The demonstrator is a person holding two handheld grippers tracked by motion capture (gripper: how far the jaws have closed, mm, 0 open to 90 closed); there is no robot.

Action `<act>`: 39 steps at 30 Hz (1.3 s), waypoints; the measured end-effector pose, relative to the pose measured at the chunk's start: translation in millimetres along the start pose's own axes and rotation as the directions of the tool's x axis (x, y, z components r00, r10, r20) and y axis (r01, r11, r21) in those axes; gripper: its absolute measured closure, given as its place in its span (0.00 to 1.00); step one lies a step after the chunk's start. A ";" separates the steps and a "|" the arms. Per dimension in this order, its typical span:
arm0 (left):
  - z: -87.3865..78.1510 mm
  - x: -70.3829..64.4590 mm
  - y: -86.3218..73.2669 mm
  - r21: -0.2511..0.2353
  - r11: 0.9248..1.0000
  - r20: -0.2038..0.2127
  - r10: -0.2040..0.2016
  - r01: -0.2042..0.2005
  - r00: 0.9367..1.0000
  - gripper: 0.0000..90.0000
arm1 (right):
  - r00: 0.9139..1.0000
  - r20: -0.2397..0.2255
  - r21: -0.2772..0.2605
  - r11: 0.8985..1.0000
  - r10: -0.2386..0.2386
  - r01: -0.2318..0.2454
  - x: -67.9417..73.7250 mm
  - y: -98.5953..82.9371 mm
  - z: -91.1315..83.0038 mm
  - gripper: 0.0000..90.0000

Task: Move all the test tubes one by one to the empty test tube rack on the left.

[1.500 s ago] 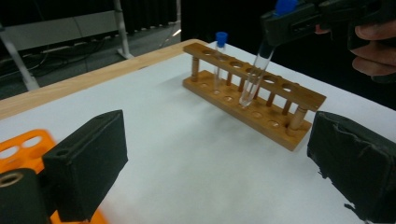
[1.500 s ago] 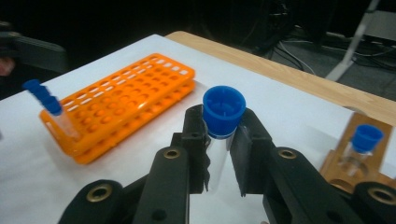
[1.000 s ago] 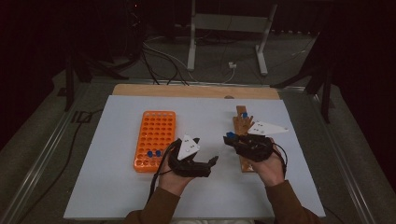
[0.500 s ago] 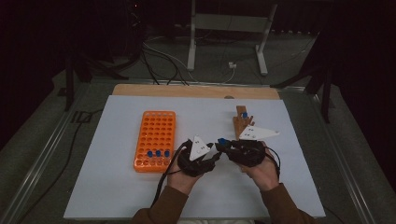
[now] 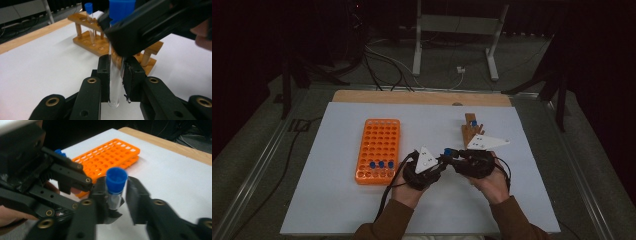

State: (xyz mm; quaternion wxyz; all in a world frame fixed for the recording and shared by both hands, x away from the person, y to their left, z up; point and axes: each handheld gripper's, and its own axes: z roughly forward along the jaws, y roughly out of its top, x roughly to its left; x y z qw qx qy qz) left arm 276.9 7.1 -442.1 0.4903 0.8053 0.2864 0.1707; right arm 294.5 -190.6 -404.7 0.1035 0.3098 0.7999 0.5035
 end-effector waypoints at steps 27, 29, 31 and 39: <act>-32.2 20.1 -17.4 -0.022 0.998 0.004 -0.065 0.065 0.998 0.87 | 0.976 0.196 -0.054 0.995 0.090 -0.081 -39.5 -20.5 -19.8 0.05; -35.5 21.5 -17.9 -0.028 0.997 0.016 -0.072 0.072 0.997 0.87 | 0.973 0.209 -0.054 0.995 0.099 -0.089 -42.5 -22.9 -21.3 0.04; -39.4 22.4 -18.3 -0.034 0.997 0.025 -0.073 0.074 0.997 0.87 | 0.970 0.221 -0.052 0.994 0.103 -0.094 -44.5 -25.1 -22.9 0.03; -55.1 26.8 -22.6 -0.033 0.997 0.049 -0.069 0.071 0.996 0.87 | 0.962 0.252 -0.052 0.994 0.106 -0.096 -48.5 -31.0 -30.2 0.01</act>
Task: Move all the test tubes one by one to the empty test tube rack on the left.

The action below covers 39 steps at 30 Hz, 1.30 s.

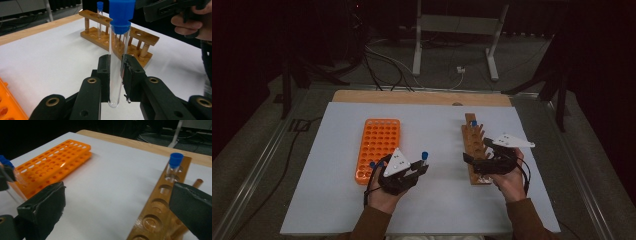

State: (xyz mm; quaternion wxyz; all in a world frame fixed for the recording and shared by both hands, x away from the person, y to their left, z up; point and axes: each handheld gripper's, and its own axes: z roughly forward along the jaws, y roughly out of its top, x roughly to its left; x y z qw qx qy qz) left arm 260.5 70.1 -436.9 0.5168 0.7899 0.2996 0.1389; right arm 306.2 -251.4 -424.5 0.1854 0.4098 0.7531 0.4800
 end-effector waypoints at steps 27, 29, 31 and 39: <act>-69.8 31.0 -23.0 -0.022 1.000 -0.031 -0.003 0.003 1.000 0.87 | 0.999 0.037 -0.025 0.999 0.035 -0.035 -11.3 -10.0 -14.2 0.00; -75.4 34.3 -25.7 -0.027 1.000 -0.041 -0.007 0.006 0.999 0.87 | 0.999 0.038 -0.025 0.999 0.037 -0.036 -11.7 -10.3 -14.8 0.00; -81.0 38.0 -28.7 -0.027 1.000 -0.054 -0.017 0.016 0.998 0.87 | 0.999 0.037 -0.027 0.999 0.040 -0.039 -12.3 -10.6 -15.4 0.00; -99.7 51.5 -39.2 -0.043 0.998 -0.110 -0.050 0.046 0.993 0.87 | 0.998 0.039 -0.032 0.999 0.045 -0.044 -13.8 -10.7 -17.2 0.00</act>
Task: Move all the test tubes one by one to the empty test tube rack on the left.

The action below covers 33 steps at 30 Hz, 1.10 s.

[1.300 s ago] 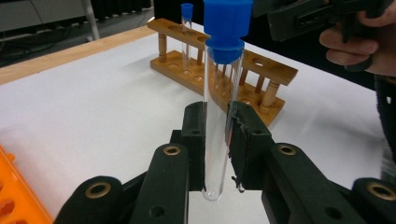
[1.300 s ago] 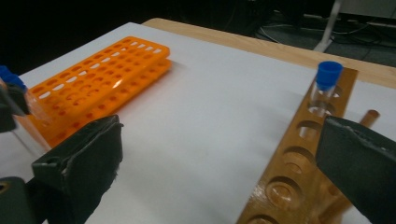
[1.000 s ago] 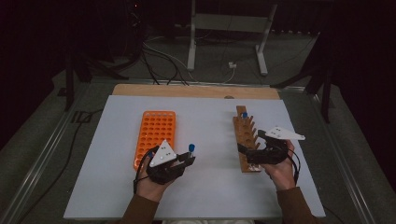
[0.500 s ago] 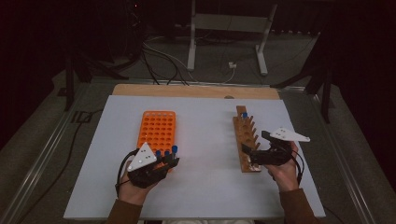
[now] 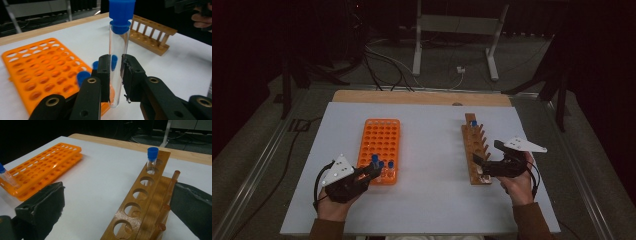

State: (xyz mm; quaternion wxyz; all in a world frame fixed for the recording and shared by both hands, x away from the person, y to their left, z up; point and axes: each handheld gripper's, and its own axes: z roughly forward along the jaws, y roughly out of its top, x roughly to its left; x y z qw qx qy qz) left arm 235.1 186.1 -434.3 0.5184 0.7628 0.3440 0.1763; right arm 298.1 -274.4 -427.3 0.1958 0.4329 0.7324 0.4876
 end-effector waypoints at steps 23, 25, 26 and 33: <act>1.2 25.2 -23.1 -0.010 0.998 -0.164 -0.055 0.054 0.985 0.87 | 1.000 -0.010 -0.011 1.000 0.002 -0.003 0.8 0.5 -2.7 0.00; 4.1 26.4 -25.1 -0.005 0.998 -0.164 -0.059 0.059 0.985 0.87 | 1.000 -0.011 -0.010 1.000 0.001 -0.001 1.0 0.3 -2.5 0.00; 5.1 26.6 -25.8 0.002 0.998 -0.165 -0.056 0.057 0.985 0.87 | 1.000 -0.011 -0.010 1.000 0.001 -0.001 1.0 0.3 -2.4 0.00; 7.6 27.5 -29.7 0.013 0.998 -0.160 -0.053 0.056 0.986 0.87 | 1.000 -0.014 -0.009 1.000 0.002 -0.002 1.2 -0.3 -2.5 0.00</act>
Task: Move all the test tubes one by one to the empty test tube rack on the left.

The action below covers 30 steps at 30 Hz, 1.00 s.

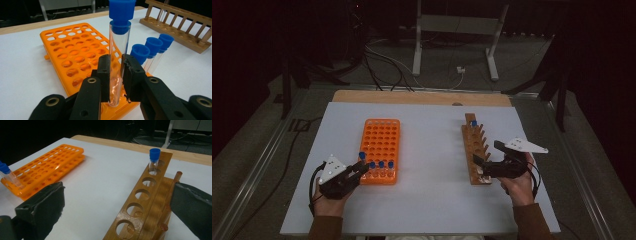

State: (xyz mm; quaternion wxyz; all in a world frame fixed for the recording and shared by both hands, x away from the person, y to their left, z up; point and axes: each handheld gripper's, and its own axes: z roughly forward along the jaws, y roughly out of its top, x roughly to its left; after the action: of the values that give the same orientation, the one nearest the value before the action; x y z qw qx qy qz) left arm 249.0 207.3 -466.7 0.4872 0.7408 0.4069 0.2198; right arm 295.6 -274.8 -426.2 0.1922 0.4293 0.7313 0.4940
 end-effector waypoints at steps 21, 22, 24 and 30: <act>21.0 -2.2 -11.6 0.213 0.974 -0.017 0.079 -0.074 0.997 0.87 | 1.000 -0.013 0.001 1.000 -0.001 0.001 0.8 -1.2 0.3 0.00; 21.1 -2.8 -11.3 0.217 0.973 -0.020 0.082 -0.076 0.996 0.87 | 1.000 -0.013 0.002 1.000 -0.001 0.001 0.9 -1.2 0.4 0.00; 21.4 -2.8 -11.2 0.217 0.974 -0.021 0.077 -0.071 0.997 0.87 | 1.000 -0.013 0.003 1.000 -0.001 0.001 1.1 -1.4 0.7 0.00; 20.4 -1.1 -12.9 0.198 0.979 -0.007 0.044 -0.042 0.999 0.85 | 1.000 -0.016 0.008 1.000 -0.004 0.004 1.5 -1.6 2.5 0.00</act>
State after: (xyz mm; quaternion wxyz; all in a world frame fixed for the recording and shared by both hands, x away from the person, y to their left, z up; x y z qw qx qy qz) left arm 258.1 197.8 -487.1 0.4039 0.7931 0.4132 0.1928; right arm 295.7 -272.4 -428.6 0.1854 0.4247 0.7356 0.4940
